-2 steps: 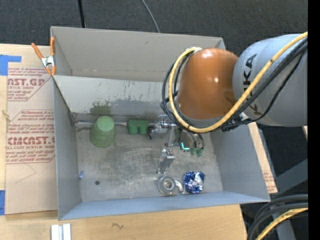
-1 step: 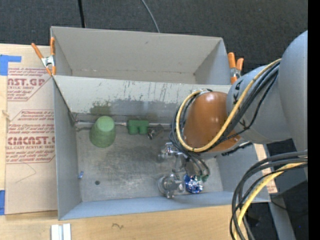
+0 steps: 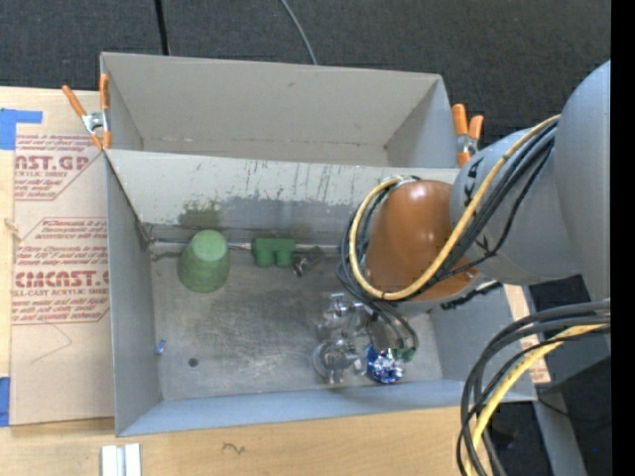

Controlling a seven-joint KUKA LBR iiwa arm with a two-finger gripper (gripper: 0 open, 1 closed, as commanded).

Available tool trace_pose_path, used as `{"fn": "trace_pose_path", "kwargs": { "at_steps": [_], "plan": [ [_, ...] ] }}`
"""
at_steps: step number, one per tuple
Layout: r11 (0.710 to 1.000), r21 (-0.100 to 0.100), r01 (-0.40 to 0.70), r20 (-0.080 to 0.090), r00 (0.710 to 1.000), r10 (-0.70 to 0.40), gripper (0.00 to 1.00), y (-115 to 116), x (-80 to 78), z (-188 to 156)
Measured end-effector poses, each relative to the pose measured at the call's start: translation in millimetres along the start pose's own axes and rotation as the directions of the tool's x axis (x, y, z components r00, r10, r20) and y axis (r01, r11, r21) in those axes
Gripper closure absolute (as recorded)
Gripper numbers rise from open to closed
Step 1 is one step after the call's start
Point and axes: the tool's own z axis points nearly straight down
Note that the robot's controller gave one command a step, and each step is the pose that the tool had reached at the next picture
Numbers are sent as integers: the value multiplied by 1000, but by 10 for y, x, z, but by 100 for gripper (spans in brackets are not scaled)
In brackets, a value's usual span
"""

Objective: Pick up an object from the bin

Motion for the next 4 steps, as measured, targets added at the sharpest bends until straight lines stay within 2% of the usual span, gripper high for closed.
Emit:
{"fn": "trace_pose_path", "kwargs": {
  "at_steps": [1,2,3,4],
  "plan": [
    [963,10,269,25,963,-269,100,-434,86,-1457],
    [963,7,269,20,963,-269,0,-422,93,-1423],
    [893,5,450,12,893,-450,0,-240,-91,-43],
    [894,9,448,17,894,-448,100,-251,-106,-83]
  ]
}}
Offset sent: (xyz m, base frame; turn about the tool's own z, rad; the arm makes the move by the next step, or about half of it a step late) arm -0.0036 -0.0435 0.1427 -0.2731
